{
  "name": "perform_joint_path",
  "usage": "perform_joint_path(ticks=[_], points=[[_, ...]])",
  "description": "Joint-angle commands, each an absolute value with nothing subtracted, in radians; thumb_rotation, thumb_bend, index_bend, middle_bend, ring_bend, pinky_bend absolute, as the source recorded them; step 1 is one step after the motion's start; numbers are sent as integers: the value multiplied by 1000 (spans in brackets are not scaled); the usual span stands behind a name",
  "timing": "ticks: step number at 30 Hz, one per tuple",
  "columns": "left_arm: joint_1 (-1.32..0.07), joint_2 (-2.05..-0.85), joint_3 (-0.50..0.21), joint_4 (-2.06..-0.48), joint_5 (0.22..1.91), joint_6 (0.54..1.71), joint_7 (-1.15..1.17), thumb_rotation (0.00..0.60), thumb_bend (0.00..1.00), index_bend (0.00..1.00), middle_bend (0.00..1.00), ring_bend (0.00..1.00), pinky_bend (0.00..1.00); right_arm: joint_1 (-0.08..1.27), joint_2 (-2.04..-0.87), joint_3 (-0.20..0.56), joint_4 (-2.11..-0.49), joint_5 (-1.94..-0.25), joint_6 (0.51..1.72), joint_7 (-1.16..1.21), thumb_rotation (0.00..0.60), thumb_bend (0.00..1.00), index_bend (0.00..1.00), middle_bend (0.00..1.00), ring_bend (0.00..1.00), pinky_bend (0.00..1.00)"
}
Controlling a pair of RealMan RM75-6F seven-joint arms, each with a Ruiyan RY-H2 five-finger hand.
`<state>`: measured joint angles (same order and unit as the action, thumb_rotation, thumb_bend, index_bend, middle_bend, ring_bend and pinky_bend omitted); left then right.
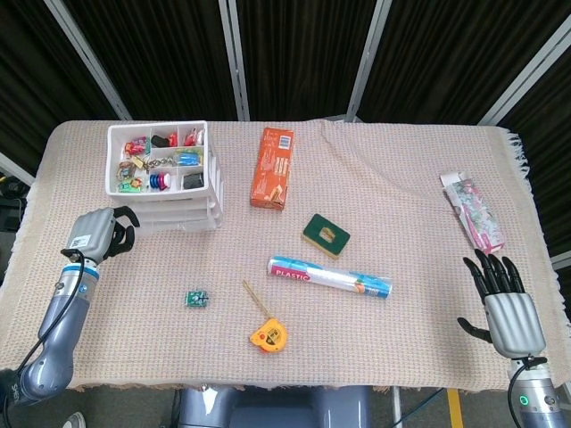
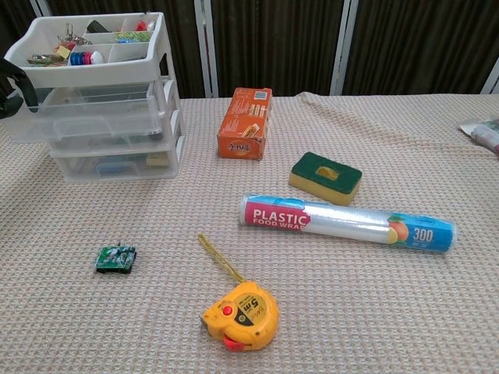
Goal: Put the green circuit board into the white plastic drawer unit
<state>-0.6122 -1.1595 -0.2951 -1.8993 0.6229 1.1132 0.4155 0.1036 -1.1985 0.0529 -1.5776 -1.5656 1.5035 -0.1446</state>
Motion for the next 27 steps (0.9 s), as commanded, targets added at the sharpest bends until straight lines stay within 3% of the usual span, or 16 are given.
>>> perform_joint_path(ticks=[1, 27], points=[[-608, -1146, -288, -1917, 630, 1115, 413, 600, 616, 501, 971, 893, 650, 104, -1199, 53, -1577, -1566, 1504, -145, 600, 15, 84, 0, 0, 0], [-555, -1056, -210, -2046, 755, 1113, 357, 600, 617, 513, 971, 893, 651, 105, -1198, 54, -1577, -1565, 1503, -143, 600, 16, 84, 0, 0, 0]])
